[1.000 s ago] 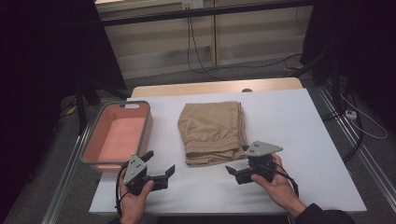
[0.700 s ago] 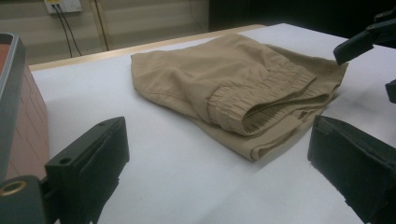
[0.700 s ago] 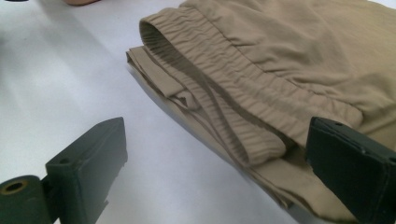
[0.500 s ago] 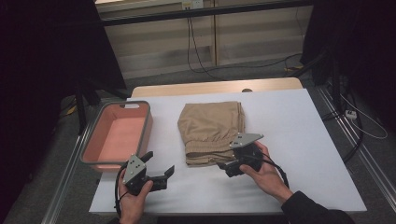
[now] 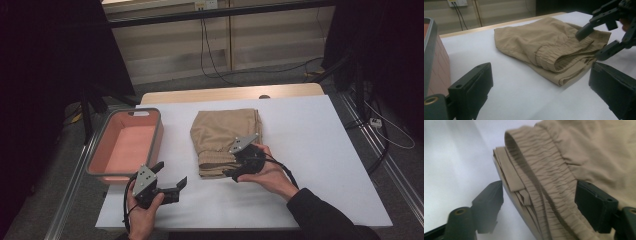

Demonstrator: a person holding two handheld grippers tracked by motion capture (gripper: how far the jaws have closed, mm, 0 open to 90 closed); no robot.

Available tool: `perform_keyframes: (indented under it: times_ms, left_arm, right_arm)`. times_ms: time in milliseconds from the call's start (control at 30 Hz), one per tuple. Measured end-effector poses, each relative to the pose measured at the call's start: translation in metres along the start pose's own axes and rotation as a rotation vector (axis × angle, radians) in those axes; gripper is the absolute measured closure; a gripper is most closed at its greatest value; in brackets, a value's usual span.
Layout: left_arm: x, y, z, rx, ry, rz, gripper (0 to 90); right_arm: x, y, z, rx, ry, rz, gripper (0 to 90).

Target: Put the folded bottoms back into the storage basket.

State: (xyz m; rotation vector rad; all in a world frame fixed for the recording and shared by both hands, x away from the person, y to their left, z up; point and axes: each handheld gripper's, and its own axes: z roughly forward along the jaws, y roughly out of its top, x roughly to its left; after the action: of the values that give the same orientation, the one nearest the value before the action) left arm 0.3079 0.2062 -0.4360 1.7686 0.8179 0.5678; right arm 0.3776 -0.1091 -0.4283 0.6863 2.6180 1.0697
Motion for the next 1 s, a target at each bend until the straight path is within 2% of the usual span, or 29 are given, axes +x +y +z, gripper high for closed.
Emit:
perform_keyframes:
  times_ms: [33,133,167,200,233,333,367,433,467,633,767,1000]
  left_arm:
    - [0.0,0.0,0.0,0.0,0.0,0.0,5.5]
    - [-0.001,0.001,0.0,-0.004,-0.003,0.005,5.4]
    - [-0.001,0.001,0.001,0.0,-0.004,0.012,5.4]
    - [-0.001,0.001,0.002,-0.001,-0.006,0.008,5.5]
    - [-0.001,0.0,0.002,-0.003,-0.009,0.002,5.4]
    - [0.0,0.0,0.003,0.008,-0.013,0.008,5.4]
    - [0.0,0.0,0.002,0.007,-0.013,0.012,5.4]
    - [0.0,0.0,0.002,0.007,-0.014,0.012,5.4]
    - [-0.001,0.0,0.002,0.007,-0.011,0.016,5.4]
    - [-0.002,0.0,0.004,0.019,-0.021,0.021,5.4]
    - [-0.003,0.0,0.004,0.017,-0.024,0.02,5.4]
    - [-0.002,0.0,0.004,0.018,-0.022,0.021,5.5]
  right_arm:
    - [0.0,0.0,0.0,0.0,0.0,0.0,23.5]
    - [0.001,-0.002,0.007,0.036,-0.027,-0.061,24.6]
    - [0.001,-0.002,0.007,0.036,-0.027,-0.061,24.6]
    - [0.002,-0.002,0.007,0.041,-0.032,-0.082,24.4]
    - [0.004,-0.002,0.006,0.045,-0.056,-0.108,24.5]
    - [0.003,-0.001,0.007,0.056,-0.046,-0.119,26.0]
    - [0.003,-0.001,0.009,0.064,-0.029,-0.128,27.6]
    - [0.004,-0.001,0.01,0.08,-0.032,-0.141,27.4]
    - [0.004,-0.002,0.016,0.108,-0.028,-0.156,26.8]
    - [0.005,-0.004,0.021,0.128,-0.039,-0.169,27.6]
    - [0.001,-0.001,0.023,0.157,-0.01,-0.157,28.3]
    - [0.0,-0.001,0.023,0.157,-0.005,-0.187,31.8]
